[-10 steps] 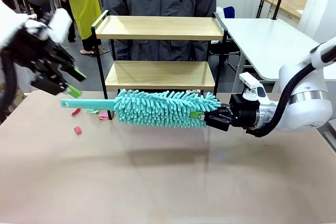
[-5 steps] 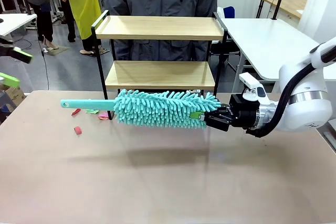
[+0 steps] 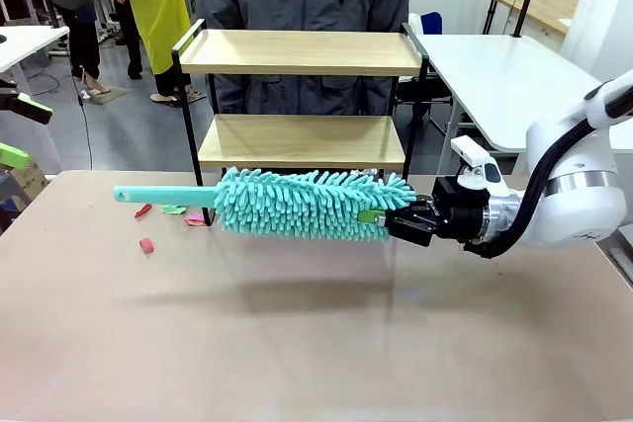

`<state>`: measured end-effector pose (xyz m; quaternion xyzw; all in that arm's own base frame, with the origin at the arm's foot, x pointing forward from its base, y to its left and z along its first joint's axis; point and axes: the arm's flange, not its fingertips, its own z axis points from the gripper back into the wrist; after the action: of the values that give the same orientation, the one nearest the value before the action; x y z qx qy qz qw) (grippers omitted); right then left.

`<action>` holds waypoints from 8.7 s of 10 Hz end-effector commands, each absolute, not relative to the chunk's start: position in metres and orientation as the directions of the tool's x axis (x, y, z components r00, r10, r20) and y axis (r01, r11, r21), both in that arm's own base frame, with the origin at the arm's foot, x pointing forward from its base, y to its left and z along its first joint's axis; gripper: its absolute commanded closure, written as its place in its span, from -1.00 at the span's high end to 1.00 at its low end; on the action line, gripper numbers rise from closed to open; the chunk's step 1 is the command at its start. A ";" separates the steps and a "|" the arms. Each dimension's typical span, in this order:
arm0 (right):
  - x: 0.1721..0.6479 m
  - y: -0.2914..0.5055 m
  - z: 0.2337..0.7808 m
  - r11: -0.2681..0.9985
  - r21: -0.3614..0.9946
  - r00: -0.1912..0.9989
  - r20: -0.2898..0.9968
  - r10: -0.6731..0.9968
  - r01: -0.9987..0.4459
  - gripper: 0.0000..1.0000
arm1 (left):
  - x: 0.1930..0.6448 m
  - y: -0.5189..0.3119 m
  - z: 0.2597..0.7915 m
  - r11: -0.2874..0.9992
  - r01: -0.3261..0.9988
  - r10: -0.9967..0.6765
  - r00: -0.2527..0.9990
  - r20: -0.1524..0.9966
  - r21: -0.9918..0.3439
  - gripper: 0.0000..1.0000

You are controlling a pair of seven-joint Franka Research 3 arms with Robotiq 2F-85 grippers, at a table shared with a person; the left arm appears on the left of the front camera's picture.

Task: Clean the shelf.
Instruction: Hand the Duster back to the human.

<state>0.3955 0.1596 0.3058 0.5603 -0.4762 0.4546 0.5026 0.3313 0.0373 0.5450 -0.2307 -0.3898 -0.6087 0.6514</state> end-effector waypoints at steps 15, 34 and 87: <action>0.381 -0.007 0.573 0.883 0.085 -0.172 0.968 -0.183 -0.461 -0.66 | 0.333 0.039 0.546 0.144 0.970 -0.597 -0.071 0.799 0.194 1.00; 0.395 -0.127 0.392 0.963 0.217 0.069 0.976 -0.209 -0.160 -0.66 | 0.333 0.039 0.546 0.144 0.970 -0.597 -0.071 0.799 0.194 1.00; 0.359 -0.232 0.560 0.690 0.683 -0.175 0.669 -0.723 -0.241 1.00 | 0.333 0.039 0.546 0.144 0.970 -0.597 -0.071 0.799 0.194 1.00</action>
<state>0.3606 -0.2334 0.5602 0.3309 -0.7326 -0.2201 0.5525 0.3315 0.0403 0.5462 -0.2271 -0.3882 -0.6114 0.6511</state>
